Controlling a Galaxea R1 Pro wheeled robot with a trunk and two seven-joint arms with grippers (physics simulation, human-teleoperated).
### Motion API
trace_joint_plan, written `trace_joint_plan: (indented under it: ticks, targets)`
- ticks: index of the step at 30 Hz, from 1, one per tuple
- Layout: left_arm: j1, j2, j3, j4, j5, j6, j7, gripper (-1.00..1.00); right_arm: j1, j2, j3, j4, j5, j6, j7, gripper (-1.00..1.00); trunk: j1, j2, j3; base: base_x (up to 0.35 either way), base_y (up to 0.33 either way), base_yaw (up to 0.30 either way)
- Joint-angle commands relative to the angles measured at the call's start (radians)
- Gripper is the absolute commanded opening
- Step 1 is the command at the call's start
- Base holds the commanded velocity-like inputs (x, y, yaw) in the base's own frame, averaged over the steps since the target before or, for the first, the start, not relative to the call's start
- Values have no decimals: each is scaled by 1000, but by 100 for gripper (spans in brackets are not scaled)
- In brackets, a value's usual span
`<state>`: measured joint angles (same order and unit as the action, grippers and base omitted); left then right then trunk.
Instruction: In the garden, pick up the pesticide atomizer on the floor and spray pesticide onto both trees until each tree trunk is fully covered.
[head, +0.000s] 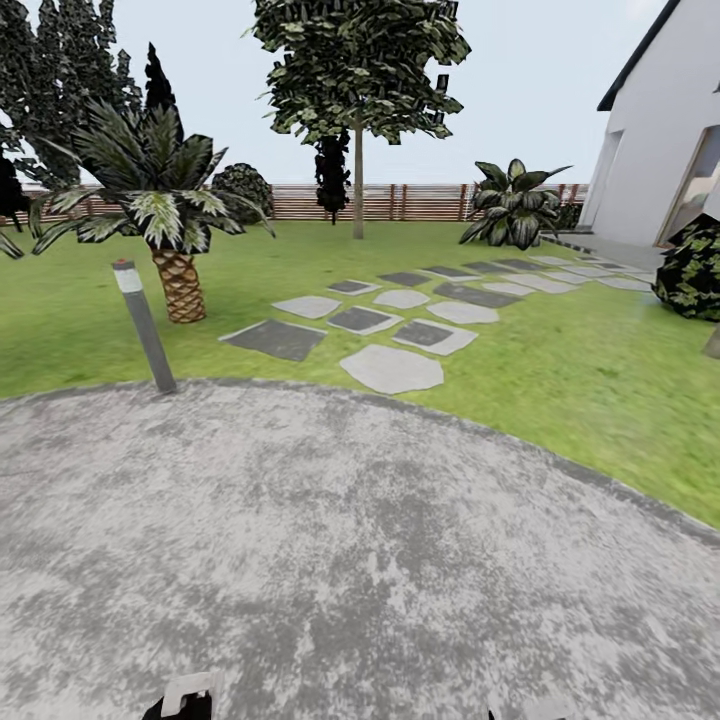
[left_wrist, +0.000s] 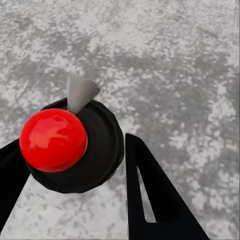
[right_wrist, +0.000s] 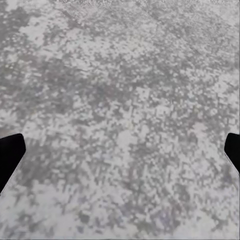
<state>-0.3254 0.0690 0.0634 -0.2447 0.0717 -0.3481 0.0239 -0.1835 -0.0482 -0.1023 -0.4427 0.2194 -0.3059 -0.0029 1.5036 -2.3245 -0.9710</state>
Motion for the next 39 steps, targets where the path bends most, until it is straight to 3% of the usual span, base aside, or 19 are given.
trace_joint_plan:
  ticks: [1,39]
  targets:
    - [-1,0,-1,1,7,-3,-1,-100,-1,1,-5,1,11,-3,-1,100,0,0,-1,339,0,-2]
    - [0,0,-1,1,7,-3,-1,-100,-1,1,-9,15,9,-2,-2,100,0,0,-1,339,0,0]
